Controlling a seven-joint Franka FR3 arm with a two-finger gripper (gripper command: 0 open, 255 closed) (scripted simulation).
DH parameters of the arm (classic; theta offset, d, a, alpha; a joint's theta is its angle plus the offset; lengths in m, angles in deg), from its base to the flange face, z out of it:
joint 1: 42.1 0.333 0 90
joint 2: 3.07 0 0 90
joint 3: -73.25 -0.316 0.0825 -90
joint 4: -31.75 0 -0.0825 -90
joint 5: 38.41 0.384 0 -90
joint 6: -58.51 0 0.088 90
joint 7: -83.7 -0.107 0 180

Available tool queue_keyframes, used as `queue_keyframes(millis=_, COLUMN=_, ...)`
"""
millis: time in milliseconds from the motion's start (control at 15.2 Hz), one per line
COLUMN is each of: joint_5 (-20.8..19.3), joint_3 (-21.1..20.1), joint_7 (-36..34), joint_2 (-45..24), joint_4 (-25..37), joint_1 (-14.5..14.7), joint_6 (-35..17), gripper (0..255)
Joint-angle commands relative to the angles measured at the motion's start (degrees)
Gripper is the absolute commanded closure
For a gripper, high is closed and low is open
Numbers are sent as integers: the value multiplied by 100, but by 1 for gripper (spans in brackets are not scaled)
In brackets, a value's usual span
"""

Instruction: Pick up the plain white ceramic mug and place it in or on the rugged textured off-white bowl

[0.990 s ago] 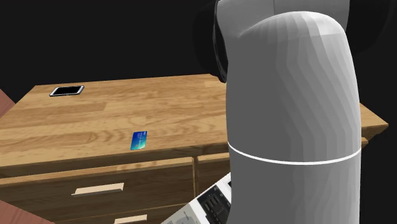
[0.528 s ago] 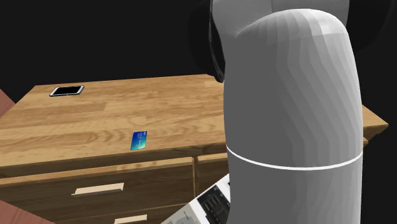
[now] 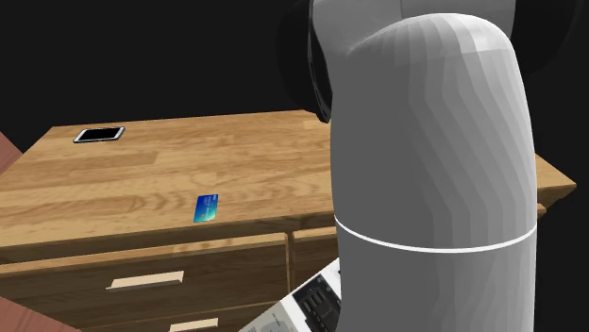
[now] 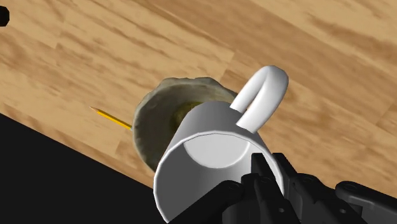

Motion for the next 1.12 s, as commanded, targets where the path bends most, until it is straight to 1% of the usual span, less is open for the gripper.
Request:
queue_keyframes(millis=0, joint_5=0, joint_3=0, joint_7=1, joint_2=1, joint_4=-1, joint_1=0, joint_6=-1, gripper=255)
queue_keyframes(millis=66, joint_5=0, joint_3=0, joint_7=1, joint_2=1, joint_4=-1, joint_1=0, joint_6=-1, gripper=0)
queue_keyframes(millis=396, joint_5=0, joint_3=0, joint_7=1, joint_2=1, joint_4=-1, joint_1=0, joint_6=-1, gripper=0)
queue_keyframes(millis=660, joint_5=-7, joint_3=9, joint_7=-80, joint_2=-41, joint_4=829, joint_1=-185, joint_6=754, gripper=0)
queue_keyframes(millis=1056, joint_5=-7, joint_3=9, joint_7=-80, joint_2=-41, joint_4=830, joint_1=-186, joint_6=754, gripper=0)
